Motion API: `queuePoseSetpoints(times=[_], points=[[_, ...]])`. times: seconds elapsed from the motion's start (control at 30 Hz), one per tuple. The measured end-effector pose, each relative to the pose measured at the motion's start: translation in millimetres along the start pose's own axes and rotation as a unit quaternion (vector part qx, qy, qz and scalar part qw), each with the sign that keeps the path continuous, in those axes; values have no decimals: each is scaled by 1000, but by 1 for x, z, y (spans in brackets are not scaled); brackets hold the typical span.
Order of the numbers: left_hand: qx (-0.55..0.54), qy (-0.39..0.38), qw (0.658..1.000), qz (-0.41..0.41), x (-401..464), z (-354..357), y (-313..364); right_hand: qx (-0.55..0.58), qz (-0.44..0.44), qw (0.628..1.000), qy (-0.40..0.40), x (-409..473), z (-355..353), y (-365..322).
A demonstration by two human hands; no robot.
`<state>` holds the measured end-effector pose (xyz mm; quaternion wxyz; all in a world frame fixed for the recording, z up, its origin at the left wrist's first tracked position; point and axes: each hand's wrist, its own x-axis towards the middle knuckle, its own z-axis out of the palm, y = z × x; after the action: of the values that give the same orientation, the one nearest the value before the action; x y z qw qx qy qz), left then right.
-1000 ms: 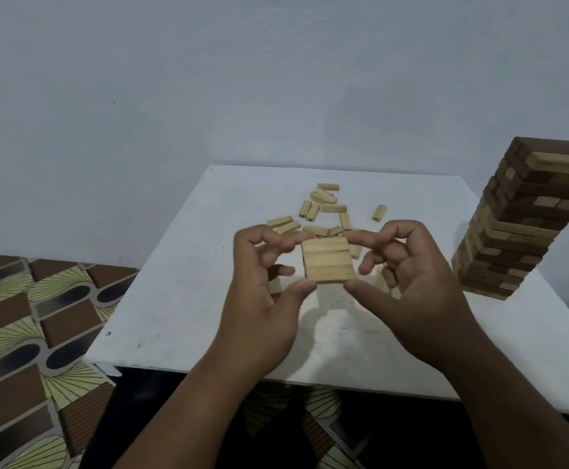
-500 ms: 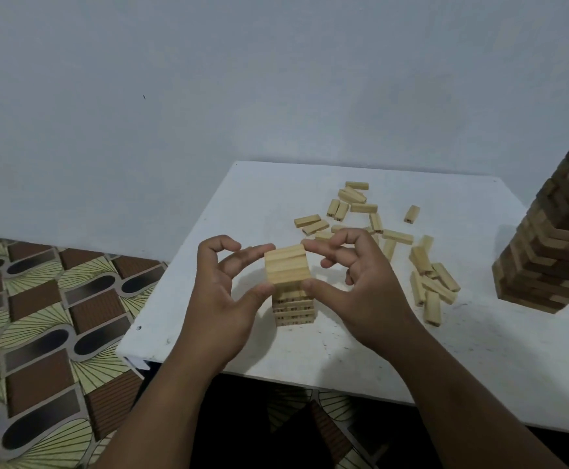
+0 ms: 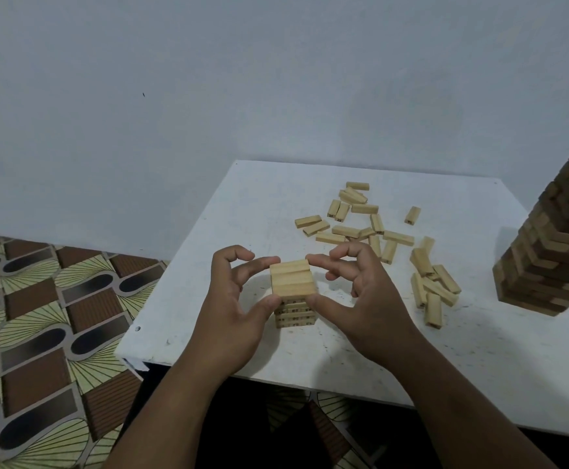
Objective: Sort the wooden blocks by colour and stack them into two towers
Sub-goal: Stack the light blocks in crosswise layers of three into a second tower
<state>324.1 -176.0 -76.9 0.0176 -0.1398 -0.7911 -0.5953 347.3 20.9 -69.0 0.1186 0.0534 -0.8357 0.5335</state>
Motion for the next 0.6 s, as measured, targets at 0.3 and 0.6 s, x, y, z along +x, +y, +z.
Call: queuePoseSetpoints(times=[0.3,0.6], points=[[26,-14,1000,-2,-1,-1,-1,-3,13,1000,-12,-3,3,7],[4,7,997,-82,-9,6,1,-44,39,997,-43,-13,13,10]])
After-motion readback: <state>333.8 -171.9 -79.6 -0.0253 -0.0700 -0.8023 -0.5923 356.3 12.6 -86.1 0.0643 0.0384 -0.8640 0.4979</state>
